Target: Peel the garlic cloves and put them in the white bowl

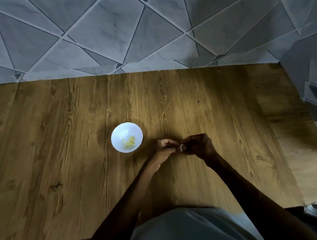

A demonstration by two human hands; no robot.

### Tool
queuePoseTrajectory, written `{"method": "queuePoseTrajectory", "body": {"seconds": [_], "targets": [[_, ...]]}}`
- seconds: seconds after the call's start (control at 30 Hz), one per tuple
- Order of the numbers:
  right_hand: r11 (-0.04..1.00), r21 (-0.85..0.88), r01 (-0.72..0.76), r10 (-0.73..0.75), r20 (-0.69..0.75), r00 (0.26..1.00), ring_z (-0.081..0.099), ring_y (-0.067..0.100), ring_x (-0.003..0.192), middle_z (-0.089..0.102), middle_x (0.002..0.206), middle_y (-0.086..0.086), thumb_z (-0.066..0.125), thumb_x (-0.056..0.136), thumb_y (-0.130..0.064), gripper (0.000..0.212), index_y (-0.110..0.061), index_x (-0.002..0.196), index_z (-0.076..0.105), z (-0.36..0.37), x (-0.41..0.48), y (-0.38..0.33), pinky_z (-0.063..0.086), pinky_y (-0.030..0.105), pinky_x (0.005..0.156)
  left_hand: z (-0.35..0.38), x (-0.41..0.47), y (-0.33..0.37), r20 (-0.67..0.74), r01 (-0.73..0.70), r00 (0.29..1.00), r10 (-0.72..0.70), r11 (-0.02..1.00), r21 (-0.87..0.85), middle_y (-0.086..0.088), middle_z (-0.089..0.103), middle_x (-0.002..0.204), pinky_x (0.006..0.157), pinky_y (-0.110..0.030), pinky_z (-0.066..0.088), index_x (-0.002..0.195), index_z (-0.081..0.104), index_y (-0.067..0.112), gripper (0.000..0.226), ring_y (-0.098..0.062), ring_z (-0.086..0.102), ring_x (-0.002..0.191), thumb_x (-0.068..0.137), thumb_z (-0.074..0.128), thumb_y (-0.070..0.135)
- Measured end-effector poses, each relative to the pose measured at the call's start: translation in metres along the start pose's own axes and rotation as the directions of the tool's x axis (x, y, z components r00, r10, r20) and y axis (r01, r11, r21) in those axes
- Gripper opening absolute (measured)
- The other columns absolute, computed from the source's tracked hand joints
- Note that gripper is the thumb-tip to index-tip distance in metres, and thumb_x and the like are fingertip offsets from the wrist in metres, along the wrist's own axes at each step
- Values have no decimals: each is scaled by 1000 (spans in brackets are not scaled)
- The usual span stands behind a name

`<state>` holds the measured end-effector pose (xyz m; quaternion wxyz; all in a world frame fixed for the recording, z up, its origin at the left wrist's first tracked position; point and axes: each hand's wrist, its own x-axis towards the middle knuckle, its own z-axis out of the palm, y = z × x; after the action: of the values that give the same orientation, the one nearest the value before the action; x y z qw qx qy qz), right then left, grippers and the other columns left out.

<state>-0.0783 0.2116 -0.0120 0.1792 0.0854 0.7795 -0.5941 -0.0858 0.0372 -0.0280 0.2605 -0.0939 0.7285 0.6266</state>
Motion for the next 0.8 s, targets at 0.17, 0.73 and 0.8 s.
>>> {"method": "queuePoseTrajectory", "body": {"seconds": [0.17,0.73,0.8], "targets": [[1000,-17,2,-1,16,1000,74,22,78,74,84,9,72,83,0,9,-5,90,73,0,0,-5,62,31,68,-6,-1,5,12,-3,1000,2,998,57,-4,66,86,67,-10,50,108,65,-11,25,1,63,73,84,67,-7],[998,-64,-27,22,-80,997,74,20,73,75,83,10,73,83,-2,9,-2,92,75,10,1,-8,62,32,66,9,-12,23,-87,-83,991,106,967,241,4,54,90,61,-15,40,106,46,10,34,-6,53,81,84,72,13],[996,-67,-55,49,-92,995,74,18,70,74,81,11,73,84,-1,7,-2,90,75,10,2,-11,61,26,62,10,-13,22,-98,-100,987,128,962,256,0,56,92,62,-16,42,107,47,9,36,-11,55,82,83,73,15]]}}
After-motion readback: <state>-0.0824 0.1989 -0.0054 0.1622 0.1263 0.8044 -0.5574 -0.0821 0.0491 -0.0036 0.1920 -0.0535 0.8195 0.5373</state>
